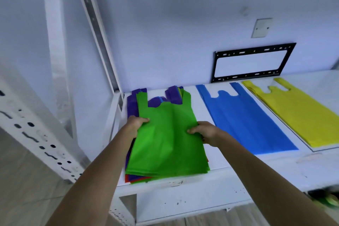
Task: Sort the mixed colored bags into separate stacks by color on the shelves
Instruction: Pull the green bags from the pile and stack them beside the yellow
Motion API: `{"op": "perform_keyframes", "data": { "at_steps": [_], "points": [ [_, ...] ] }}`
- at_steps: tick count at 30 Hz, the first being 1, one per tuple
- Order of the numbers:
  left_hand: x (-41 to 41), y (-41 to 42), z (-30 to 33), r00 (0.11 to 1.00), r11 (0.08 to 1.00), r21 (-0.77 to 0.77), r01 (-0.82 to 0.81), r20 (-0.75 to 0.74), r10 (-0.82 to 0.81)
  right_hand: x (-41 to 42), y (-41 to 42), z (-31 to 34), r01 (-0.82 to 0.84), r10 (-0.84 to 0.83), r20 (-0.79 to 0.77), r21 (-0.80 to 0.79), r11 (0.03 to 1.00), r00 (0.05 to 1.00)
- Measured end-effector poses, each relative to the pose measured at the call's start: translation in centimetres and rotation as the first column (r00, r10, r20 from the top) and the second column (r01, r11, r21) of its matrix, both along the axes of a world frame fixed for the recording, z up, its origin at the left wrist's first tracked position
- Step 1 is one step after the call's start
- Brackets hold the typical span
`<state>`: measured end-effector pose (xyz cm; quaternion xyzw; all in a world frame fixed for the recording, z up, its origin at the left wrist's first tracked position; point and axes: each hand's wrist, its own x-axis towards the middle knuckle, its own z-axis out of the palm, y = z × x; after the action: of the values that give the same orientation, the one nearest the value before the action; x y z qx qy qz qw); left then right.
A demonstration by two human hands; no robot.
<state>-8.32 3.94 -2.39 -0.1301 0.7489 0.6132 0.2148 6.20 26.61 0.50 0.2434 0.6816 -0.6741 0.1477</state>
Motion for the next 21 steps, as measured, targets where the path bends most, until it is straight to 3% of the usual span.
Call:
{"op": "perform_keyframes", "data": {
  "at_steps": [5, 12, 21],
  "points": [
    [3.1, 1.6, 4.3, 0.992, 0.994, 0.098, 0.052, 0.106, -0.063, 1.9, 3.2, 1.5, 0.049, -0.052, -0.058, -0.049, 0.998, 0.997],
    [9.7, 9.9, 9.9, 0.971, 0.987, 0.09, 0.135, -0.21, -0.114, 8.0, 13.0, 5.2, 0.074, -0.073, -0.176, -0.003, 0.997, 0.982],
    [17.4, 27.5, 13.2, 0.928, 0.976, 0.105, 0.189, -0.343, -0.143, 18.2, 29.8, 8.4, 0.022, -0.054, -0.276, -0.119, 0.993, 0.96]
  ]
}}
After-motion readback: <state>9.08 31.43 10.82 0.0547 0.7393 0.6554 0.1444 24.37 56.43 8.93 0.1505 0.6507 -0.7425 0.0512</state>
